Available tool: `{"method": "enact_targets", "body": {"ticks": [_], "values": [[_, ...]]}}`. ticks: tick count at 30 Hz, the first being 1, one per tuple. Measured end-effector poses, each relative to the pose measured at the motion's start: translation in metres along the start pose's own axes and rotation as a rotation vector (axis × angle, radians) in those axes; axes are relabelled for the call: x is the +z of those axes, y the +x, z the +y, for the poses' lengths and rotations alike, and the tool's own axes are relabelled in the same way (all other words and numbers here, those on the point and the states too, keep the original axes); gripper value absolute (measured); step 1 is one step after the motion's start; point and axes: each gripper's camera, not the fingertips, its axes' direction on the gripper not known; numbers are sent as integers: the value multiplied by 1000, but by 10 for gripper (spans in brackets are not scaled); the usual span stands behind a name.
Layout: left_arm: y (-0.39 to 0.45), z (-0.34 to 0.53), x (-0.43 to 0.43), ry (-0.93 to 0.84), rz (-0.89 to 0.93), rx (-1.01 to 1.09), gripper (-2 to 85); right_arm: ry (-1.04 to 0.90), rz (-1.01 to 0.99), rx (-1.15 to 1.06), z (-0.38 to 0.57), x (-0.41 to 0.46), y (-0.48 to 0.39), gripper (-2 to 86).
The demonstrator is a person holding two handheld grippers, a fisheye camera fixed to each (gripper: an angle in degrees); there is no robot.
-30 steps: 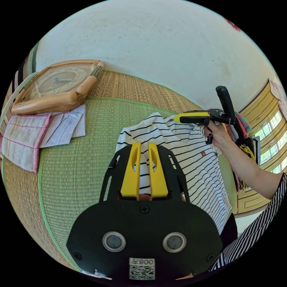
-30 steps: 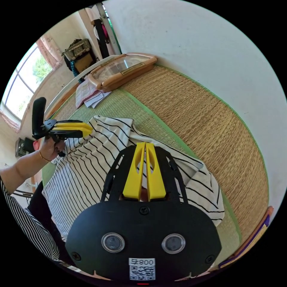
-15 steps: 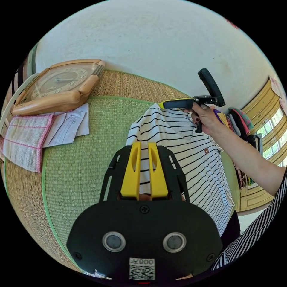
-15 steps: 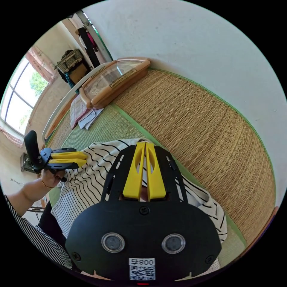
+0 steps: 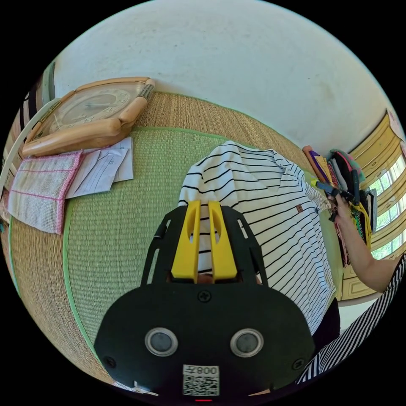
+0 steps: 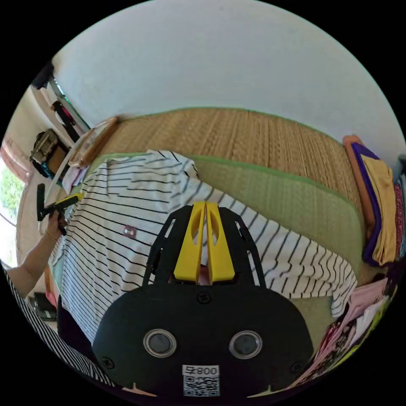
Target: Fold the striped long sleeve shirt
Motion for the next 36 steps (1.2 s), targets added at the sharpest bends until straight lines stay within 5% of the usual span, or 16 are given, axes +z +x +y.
{"method": "enact_targets", "body": {"ticks": [11, 18, 26, 36], "values": [[3, -10, 10, -12, -46, -8, 16, -28, 125, 146, 86, -3, 67, 0], [4, -7, 6, 34, -15, -6, 10, 66, 26, 198, 91, -16, 75, 0], [7, -5, 23, 0, -55, 30, 7, 51, -81, -63, 5, 46, -14, 1], [-20, -13, 31, 13, -103, 7, 3, 2, -141, 5, -61, 98, -7, 1]]}}
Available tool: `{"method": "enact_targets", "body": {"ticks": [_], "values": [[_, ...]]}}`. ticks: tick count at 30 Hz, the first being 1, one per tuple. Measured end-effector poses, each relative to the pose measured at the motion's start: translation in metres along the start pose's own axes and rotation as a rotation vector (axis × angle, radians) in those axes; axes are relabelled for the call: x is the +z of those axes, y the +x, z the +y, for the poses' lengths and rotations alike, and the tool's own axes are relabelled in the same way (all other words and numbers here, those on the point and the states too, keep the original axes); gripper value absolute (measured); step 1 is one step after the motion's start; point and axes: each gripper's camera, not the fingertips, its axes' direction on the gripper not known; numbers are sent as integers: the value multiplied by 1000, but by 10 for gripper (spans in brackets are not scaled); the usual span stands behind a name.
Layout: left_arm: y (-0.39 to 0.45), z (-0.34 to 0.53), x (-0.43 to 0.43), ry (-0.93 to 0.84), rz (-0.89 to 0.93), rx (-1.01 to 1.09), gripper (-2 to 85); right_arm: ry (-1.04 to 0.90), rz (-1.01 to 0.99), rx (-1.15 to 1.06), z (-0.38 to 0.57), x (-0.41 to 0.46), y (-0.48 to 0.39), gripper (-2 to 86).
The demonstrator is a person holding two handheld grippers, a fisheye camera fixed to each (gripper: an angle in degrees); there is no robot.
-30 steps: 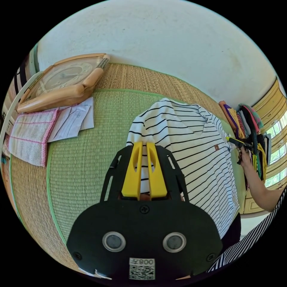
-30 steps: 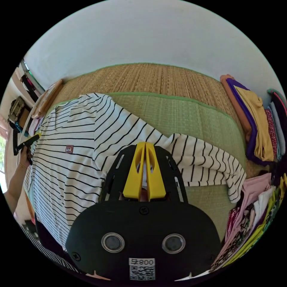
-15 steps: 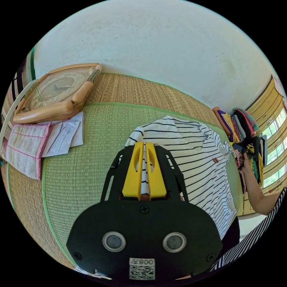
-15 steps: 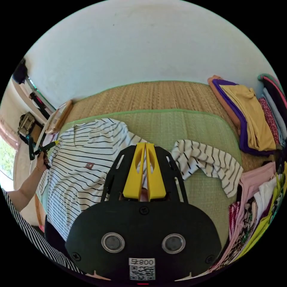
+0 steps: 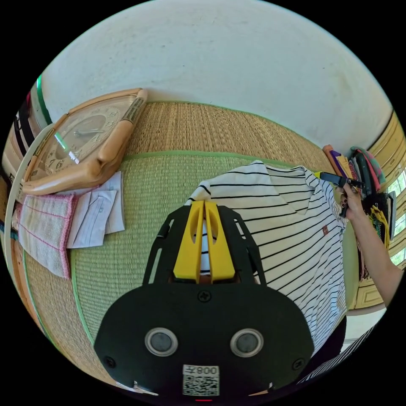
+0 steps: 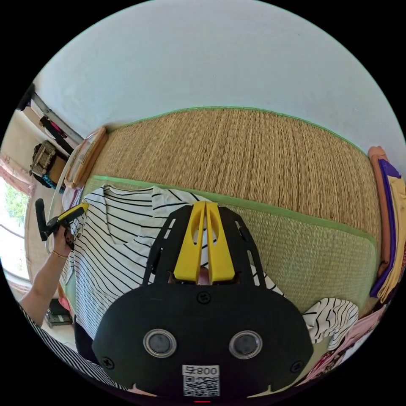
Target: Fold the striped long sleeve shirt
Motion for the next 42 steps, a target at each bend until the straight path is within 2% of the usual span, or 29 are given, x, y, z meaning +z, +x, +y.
{"method": "enact_targets", "body": {"ticks": [4, 8, 13, 19, 23, 25, 29, 33, 36, 38, 40, 42], "values": [[-1, 16, -7, 63, 97, 5, 2, 45, -77, -88, 14, -9, -21, 1], [2, 21, 5, 15, 82, 34, 3, -123, -70, -181, 20, 37, -44, 1], [-12, 30, 14, -25, 91, 14, 6, -100, -111, -153, 23, 39, -34, 1], [-47, 93, -36, 84, 186, -83, 26, 19, -185, -164, 62, 6, -30, 1], [-76, 165, -72, 61, 98, -151, 44, -11, -182, -159, 133, -11, -22, 3], [-90, 207, -83, -9, 27, -188, 47, -32, -173, -123, 166, -16, -13, 3], [-105, 235, -78, -91, -49, -196, 32, -86, -98, -9, 219, -22, 16, 4], [-116, 227, -84, -70, -21, -273, 33, -74, -138, 74, 237, -28, 32, 2], [-99, 227, -92, -39, 102, -196, 60, -75, -149, 69, 244, -28, 28, 1], [-86, 233, -84, -96, 128, -153, 71, -86, -147, 54, 248, -23, 21, 0], [-72, 243, -67, -213, -20, -101, 54, -91, -170, 54, 250, -17, 18, 0], [-64, 246, -70, -194, -112, -64, 29, -94, -185, 54, 252, -13, 14, 0]]}}
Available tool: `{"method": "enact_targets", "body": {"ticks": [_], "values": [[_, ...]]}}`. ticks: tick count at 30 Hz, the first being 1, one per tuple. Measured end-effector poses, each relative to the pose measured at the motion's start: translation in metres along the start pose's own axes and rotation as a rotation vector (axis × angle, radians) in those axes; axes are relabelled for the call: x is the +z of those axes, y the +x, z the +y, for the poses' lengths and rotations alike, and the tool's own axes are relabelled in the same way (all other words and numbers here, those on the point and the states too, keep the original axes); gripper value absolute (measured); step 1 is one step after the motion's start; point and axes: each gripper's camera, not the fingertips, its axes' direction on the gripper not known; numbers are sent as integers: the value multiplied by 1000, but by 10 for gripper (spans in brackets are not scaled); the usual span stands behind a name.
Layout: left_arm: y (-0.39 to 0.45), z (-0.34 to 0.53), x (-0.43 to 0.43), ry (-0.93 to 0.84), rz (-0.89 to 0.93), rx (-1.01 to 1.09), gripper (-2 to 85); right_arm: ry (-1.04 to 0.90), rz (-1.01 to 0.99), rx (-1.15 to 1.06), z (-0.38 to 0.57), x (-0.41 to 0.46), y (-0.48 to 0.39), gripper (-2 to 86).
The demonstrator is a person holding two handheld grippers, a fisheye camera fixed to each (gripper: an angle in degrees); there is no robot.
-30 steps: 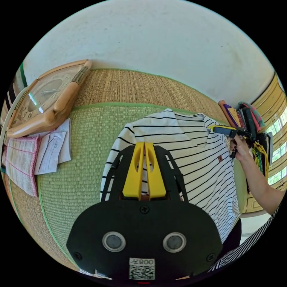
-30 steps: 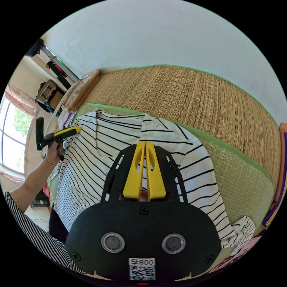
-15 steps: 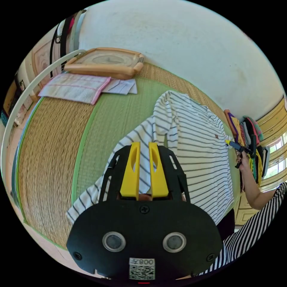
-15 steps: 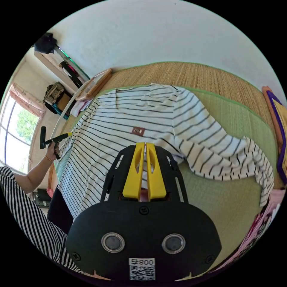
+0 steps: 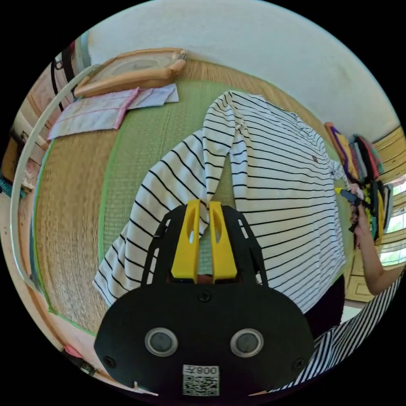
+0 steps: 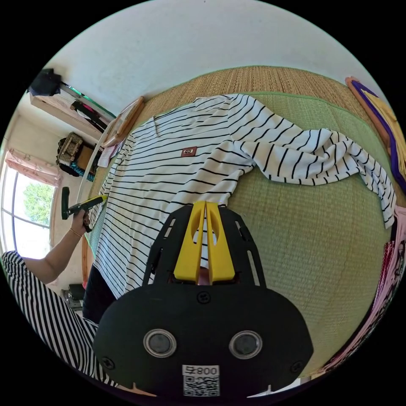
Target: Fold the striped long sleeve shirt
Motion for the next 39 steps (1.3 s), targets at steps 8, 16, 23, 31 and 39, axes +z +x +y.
{"method": "enact_targets", "body": {"ticks": [8, 16, 23, 31, 39], "values": [[-39, -31, -84, 193, 70, 27, 14, 3, 3, -36, 2, 8, -6, 1], [-130, -50, -48, 72, -27, -217, 22, 42, 13, 0, 4, 5, 5, 1], [-37, -25, 14, -56, 113, 97, 55, 72, 5, 21, 8, 0, 16, 4], [-88, 37, -1, 26, 55, -120, 5, 37, 5, -18, 21, 15, 4, 6], [-201, 148, -46, 332, 166, -662, 12, 116, -6, 30, 31, 4, 8, 13]]}}
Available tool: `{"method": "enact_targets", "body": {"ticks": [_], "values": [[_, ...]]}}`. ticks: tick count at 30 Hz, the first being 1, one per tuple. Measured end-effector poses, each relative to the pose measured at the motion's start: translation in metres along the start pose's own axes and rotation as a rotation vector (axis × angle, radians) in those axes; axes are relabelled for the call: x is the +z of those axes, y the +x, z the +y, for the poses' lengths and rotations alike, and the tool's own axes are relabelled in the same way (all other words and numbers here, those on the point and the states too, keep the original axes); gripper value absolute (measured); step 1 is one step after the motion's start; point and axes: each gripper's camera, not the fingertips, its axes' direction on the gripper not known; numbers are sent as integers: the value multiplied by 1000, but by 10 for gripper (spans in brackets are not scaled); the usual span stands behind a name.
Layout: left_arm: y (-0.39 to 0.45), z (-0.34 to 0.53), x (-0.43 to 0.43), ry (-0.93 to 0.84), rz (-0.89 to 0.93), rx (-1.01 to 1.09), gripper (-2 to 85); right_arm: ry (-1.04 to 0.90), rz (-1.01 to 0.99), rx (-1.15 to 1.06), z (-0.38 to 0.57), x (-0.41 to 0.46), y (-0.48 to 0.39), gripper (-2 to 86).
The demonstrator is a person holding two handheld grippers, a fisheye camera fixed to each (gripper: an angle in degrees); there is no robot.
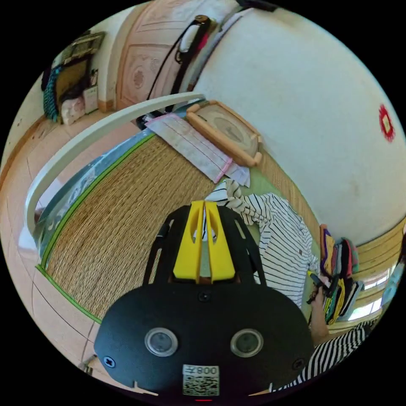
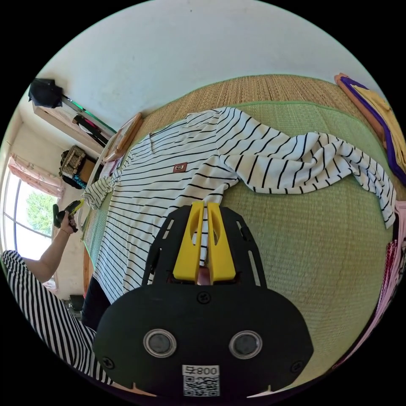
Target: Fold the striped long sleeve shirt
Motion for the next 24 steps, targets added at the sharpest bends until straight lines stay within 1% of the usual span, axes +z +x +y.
{"method": "enact_targets", "body": {"ticks": [1, 2, 3, 5, 8, 10, 12, 13, 16, 17, 19, 24], "values": [[-23, 8, -6, 33, -24, -89, 19, 17, 25, -1, 0, -5, 0, 15], [-31, 12, -9, 51, -32, -116, 22, 29, 53, -1, -1, -11, 1, 18], [-36, 21, -13, 84, -20, -134, 29, 35, 67, -1, -1, -14, 1, 19], [-26, 32, -10, 93, 9, -93, 40, 60, 125, 4, -5, -23, 4, 23], [28, 42, 27, -12, 88, 92, 46, 66, 222, 10, -17, -26, 11, 28], [82, 45, 73, -133, 143, 245, 44, 41, 276, 23, -25, -20, 18, 22], [118, 49, 105, -196, 105, 339, 39, -38, 320, 55, -27, -5, 26, 15], [135, 53, 125, -237, 71, 372, 35, -10, 312, 62, -20, -6, 25, 10], [157, 64, 156, -306, 9, 419, 24, -12, 283, 69, 2, -11, 17, 4], [159, 67, 155, -277, 2, 426, 22, -14, 254, 74, 9, -13, 15, 3], [161, 69, 154, -276, 12, 415, 14, -10, 233, 84, 14, -18, 13, 2], [172, 65, 141, -216, 19, 421, 10, 86, 234, 51, -4, -43, 0, 1]]}}
